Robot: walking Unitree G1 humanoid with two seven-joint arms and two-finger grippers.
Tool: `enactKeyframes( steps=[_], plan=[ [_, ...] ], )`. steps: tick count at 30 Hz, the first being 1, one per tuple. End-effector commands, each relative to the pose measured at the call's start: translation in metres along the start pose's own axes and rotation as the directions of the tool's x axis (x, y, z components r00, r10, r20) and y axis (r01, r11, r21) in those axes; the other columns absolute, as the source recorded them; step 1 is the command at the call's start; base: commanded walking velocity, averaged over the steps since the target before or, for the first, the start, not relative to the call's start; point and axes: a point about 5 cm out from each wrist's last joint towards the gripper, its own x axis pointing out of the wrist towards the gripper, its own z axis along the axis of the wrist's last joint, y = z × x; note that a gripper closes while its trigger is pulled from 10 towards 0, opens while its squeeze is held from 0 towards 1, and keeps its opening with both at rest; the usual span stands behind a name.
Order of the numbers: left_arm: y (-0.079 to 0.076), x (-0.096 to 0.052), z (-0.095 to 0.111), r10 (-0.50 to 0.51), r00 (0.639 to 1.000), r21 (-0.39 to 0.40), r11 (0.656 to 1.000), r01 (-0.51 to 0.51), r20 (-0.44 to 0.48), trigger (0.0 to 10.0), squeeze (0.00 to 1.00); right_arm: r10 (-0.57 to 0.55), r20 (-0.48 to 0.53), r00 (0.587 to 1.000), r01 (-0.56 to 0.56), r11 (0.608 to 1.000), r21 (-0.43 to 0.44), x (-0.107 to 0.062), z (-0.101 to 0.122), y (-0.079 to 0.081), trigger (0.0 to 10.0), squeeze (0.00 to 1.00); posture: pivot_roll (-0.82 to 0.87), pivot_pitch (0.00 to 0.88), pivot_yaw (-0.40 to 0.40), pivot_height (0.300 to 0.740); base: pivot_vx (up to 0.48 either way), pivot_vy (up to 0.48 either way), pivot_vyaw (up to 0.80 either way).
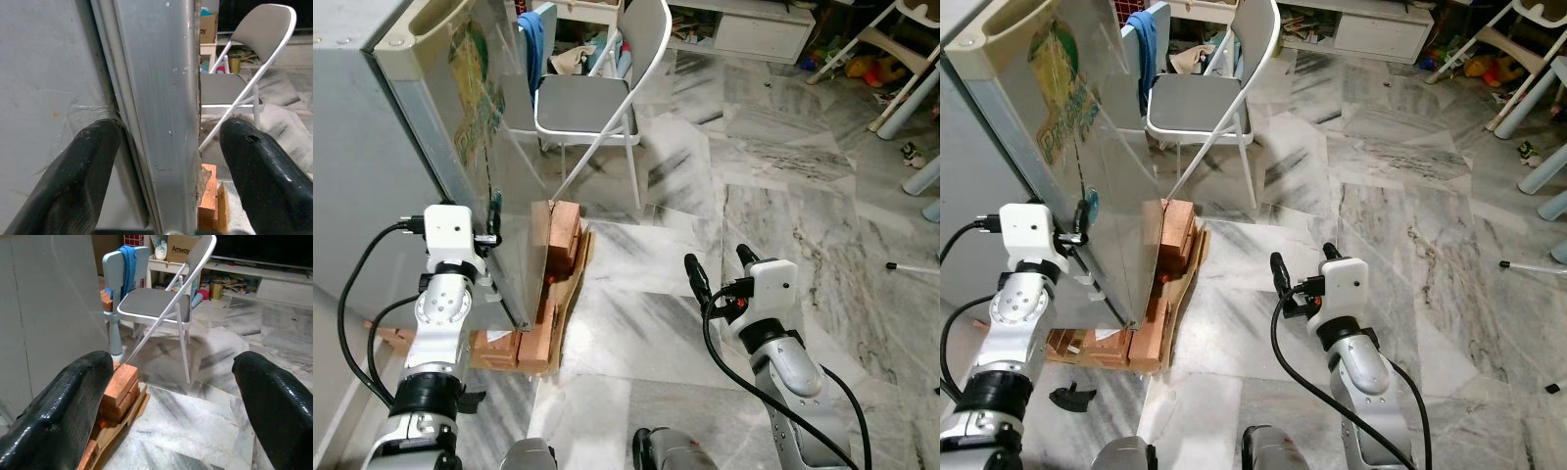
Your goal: Restocking fridge
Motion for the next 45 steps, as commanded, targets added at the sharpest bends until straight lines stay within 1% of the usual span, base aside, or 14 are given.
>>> enactKeyframes(
  steps=[1, 7, 18, 22, 23, 24, 26, 28, 31, 32, 34, 36, 38, 45],
  plan=[
    [0.003, 0.005, 0.005, 0.012, 1.000, -0.004, 1.000, -0.012, 0.014, 10.0, 0.00, -0.006, 0.009, 1.000, 0.006, 1.000, -0.013, -0.002, 0.004, -0.003, 10.0, 0.00, 0.03, 0.125, -0.059, 0.740, 0.000, 0.000, 0.00],
    [-0.007, 0.027, 0.024, -0.036, 0.997, 0.004, 0.999, 0.035, 0.068, 10.0, 0.00, 0.030, -0.040, 0.999, -0.031, 0.999, -0.020, -0.003, 0.001, -0.002, 10.0, 0.00, 0.04, 0.128, -0.059, 0.740, 0.000, 0.000, 0.00],
    [-0.098, 0.045, 0.074, -0.369, 0.905, 0.004, 0.926, 0.377, 0.211, 10.0, 0.00, -0.066, -0.183, 0.981, 0.061, 0.998, -0.030, -0.011, -0.019, -0.018, 10.0, 0.00, 0.02, 0.126, -0.036, 0.740, 0.000, 0.000, 0.00],
    [-0.139, 0.041, 0.092, -0.505, 0.825, 0.003, 0.854, 0.521, 0.253, 10.0, 0.00, -0.071, -0.212, 0.975, 0.065, 0.997, -0.032, -0.011, -0.022, -0.017, 10.0, 0.00, 0.03, 0.125, -0.029, 0.740, 0.000, 0.000, 0.00],
    [-0.156, 0.037, 0.102, -0.553, 0.785, -0.001, 0.817, 0.576, 0.281, 10.0, 0.00, -0.074, -0.227, 0.971, 0.068, 0.997, -0.035, -0.012, -0.024, -0.018, 10.0, 0.00, 0.03, 0.125, -0.029, 0.740, 0.000, 0.000, 0.00],
    [-0.200, 0.017, 0.127, -0.682, 0.640, 0.030, 0.692, 0.721, 0.355, 10.0, 0.00, -0.080, -0.271, 0.959, 0.071, 0.997, -0.042, -0.013, -0.030, -0.019, 10.0, 0.00, 0.04, 0.121, -0.029, 0.740, 0.000, 0.000, 0.00],
    [-0.229, -0.004, 0.146, -0.753, 0.515, 0.061, 0.586, 0.808, 0.410, 10.0, 0.00, -0.079, -0.296, 0.952, 0.071, 0.997, -0.037, -0.013, -0.033, -0.019, 10.0, 0.00, 0.04, 0.117, -0.029, 0.740, 0.000, 0.000, 0.00],
    [-0.252, -0.025, 0.161, -0.792, 0.411, 0.072, 0.492, 0.868, 0.452, 10.0, 0.00, -0.075, -0.305, 0.949, 0.070, 0.997, -0.028, -0.012, -0.035, -0.019, 10.0, 0.00, 0.04, 0.115, -0.029, 0.740, 0.000, 0.000, 0.00],
    [-0.269, -0.041, 0.171, -0.813, 0.331, 0.062, 0.407, 0.911, 0.480, 10.0, 0.00, -0.060, -0.308, 0.949, 0.053, 0.998, -0.031, -0.008, -0.035, -0.015, 10.0, 0.00, 0.03, 0.110, -0.021, 0.740, 0.000, 0.000, 0.00],
    [-0.269, -0.041, 0.171, -0.813, 0.331, 0.062, 0.407, 0.911, 0.480, 10.0, 0.00, -0.060, -0.308, 0.949, 0.053, 0.998, -0.031, -0.008, -0.035, -0.015, 10.0, 0.00, 0.03, 0.110, -0.021, 0.740, 0.000, 0.000, 0.00],
    [-0.236, -0.004, 0.149, -0.765, 0.492, 0.031, 0.552, 0.833, 0.415, 10.0, 0.00, -0.068, -0.307, 0.949, 0.065, 0.998, -0.021, -0.008, -0.036, -0.015, 10.0, 0.00, 0.03, 0.110, -0.015, 0.740, 0.000, 0.000, 0.00],
    [-0.228, 0.002, 0.145, -0.752, 0.521, 0.019, 0.577, 0.817, 0.404, 10.0, 0.00, -0.070, -0.308, 0.949, 0.067, 0.998, -0.019, -0.009, -0.037, -0.015, 10.0, 0.00, 0.03, 0.110, -0.014, 0.740, 0.000, 0.000, 0.00],
    [-0.188, 0.021, 0.127, -0.708, 0.611, 0.052, 0.667, 0.743, 0.353, 10.0, 0.00, -0.066, -0.316, 0.946, 0.066, 0.998, -0.011, -0.008, -0.037, -0.015, 10.0, 0.00, 0.04, 0.110, -0.013, 0.740, 0.000, 0.000, 0.00],
    [-0.108, 0.026, 0.071, -0.584, 0.784, 0.051, 0.808, 0.588, 0.212, 10.0, 0.00, -0.070, -0.231, 0.971, 0.065, 0.998, -0.027, -0.006, -0.028, -0.015, 10.0, 0.00, 0.05, 0.102, -0.014, 0.740, 0.040, -0.042, 0.00]
  ],
)
